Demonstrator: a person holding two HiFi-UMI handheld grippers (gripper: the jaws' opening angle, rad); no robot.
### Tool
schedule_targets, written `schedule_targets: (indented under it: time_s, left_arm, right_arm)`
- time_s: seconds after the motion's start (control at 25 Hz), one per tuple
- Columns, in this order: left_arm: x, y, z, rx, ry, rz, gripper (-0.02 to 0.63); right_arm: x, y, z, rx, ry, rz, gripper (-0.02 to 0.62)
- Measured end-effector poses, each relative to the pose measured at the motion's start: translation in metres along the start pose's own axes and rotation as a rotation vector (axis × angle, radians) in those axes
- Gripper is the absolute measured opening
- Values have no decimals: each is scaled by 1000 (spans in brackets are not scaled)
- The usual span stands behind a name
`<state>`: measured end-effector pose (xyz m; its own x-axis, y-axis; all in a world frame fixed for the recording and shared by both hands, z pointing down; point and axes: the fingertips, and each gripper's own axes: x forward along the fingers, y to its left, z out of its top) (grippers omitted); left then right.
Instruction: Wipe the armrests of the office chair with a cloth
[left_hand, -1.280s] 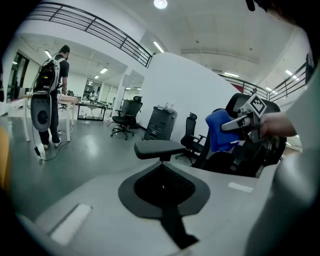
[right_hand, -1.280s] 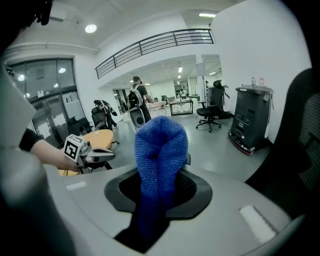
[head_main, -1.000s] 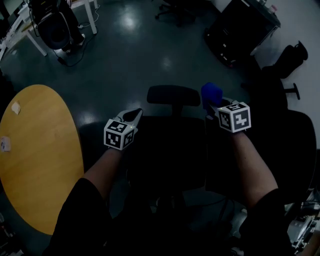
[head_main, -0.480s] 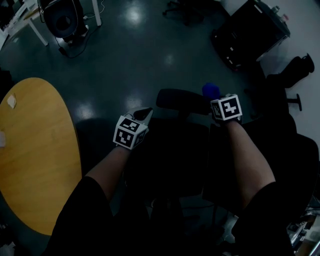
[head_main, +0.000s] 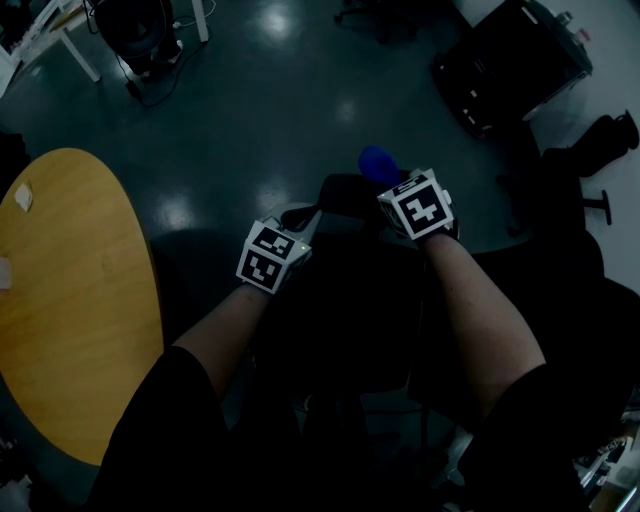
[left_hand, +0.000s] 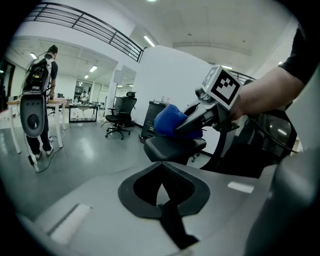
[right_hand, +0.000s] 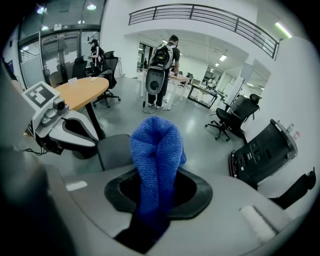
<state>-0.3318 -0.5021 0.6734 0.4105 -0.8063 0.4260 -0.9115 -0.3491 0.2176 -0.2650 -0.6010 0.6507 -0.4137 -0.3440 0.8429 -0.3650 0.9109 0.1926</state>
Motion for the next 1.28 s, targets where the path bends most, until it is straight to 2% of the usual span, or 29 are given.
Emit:
schedule_targets:
  time_s: [0.24, 0.36, 0.56, 0.64, 0.76, 0.92, 1.12, 1.28]
  left_arm:
    - [3, -1, 1, 22, 10, -3, 15]
    - [1, 0, 1, 30, 17, -4, 15]
    - [0, -1, -1, 44, 15, -11, 15]
    - [-2, 0, -5, 47, 20, -11, 15]
    - [-4, 2, -10, 39, 21, -1, 15]
    - [0, 1, -9, 57, 25, 7, 15]
    - [-6, 5, -13, 72, 24, 3, 15]
    - [-9, 8, -13, 72, 17, 12, 15]
  right_arm:
    - [9, 46, 37, -170, -68, 66, 109]
    - [11, 74, 53, -216, -99, 105, 109]
    - [2, 127, 70, -364, -175, 199, 109]
    - [-5, 151, 72, -393, -210, 248, 109]
    - [-24, 174, 68, -365, -276, 302, 109]
    - [-54, 158, 44, -267, -346, 300, 109]
    - [-87, 83, -7, -78, -352, 174, 109]
    - [-104, 8, -67, 29, -279, 29, 109]
